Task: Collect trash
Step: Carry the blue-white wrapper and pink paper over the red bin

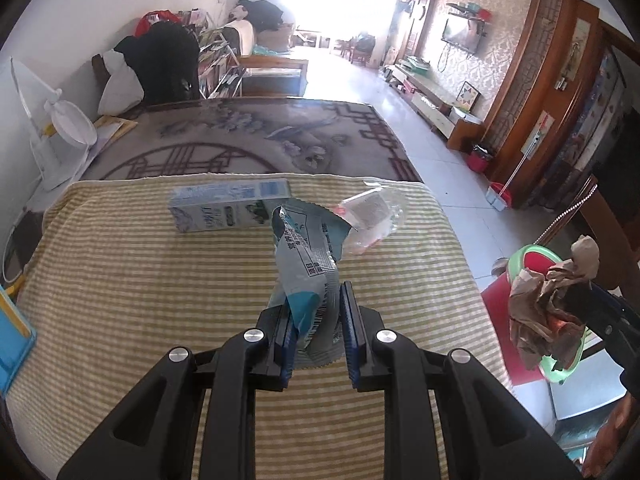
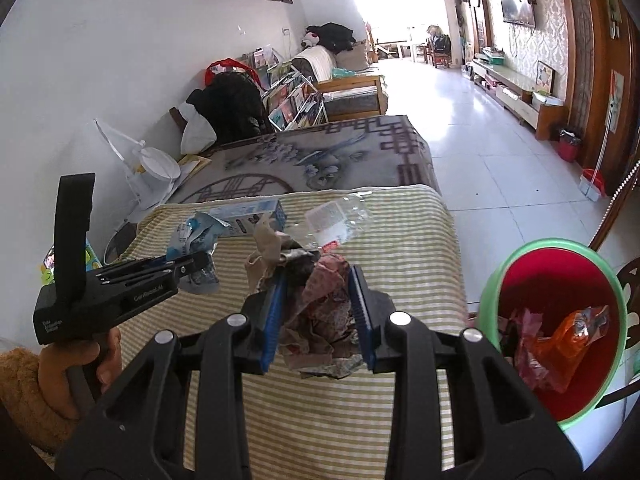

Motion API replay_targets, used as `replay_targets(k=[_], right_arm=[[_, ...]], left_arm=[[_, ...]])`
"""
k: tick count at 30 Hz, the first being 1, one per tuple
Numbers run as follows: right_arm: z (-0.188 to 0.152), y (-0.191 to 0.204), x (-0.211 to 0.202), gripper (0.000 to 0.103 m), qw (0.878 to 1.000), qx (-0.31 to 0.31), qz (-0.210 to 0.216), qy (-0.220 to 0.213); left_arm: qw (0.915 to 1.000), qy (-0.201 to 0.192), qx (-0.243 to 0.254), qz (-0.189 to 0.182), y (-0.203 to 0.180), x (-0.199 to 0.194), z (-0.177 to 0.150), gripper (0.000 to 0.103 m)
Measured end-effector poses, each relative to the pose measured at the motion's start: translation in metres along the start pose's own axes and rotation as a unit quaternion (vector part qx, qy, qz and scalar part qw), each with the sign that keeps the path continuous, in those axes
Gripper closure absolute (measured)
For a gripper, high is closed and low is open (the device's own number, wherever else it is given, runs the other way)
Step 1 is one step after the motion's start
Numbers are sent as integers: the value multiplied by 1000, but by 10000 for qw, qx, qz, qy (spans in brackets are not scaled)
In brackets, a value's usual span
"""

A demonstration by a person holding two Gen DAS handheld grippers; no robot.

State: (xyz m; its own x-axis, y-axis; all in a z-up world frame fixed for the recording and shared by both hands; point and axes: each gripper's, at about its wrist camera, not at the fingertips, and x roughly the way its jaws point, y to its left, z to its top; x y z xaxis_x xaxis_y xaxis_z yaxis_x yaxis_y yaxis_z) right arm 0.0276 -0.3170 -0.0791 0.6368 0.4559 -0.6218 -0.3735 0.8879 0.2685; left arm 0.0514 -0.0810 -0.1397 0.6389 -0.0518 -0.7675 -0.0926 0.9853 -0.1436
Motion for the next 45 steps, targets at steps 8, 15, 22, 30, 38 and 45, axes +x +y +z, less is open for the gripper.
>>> replay_targets(k=[8,15,22,30,38,45], right_arm=[[7,-49,-24,71,9997,34,189,-153],[10,-86,-48,71,9992,58,209,-328],[8,-123,-62,71,9988,282,78,-401],[7,-158,-72,71,9972,536,-169,-495],[5,-191,-80,71,9953,738,-335,-536],[6,-218,-84,71,9934,884,-432,-589]], left_arm=[[9996,-247,73,62,-58,-15,-1,85],[9990,-409,143,60,-103,-27,-6,85],[9985,-409,351,-32,-144,-24,-8,85],[9974,-249,616,-293,-186,-11,-8,85],[9950,-191,826,-527,-225,0,-4,85],[9925,-116,1001,-686,-249,9,-1,85]])
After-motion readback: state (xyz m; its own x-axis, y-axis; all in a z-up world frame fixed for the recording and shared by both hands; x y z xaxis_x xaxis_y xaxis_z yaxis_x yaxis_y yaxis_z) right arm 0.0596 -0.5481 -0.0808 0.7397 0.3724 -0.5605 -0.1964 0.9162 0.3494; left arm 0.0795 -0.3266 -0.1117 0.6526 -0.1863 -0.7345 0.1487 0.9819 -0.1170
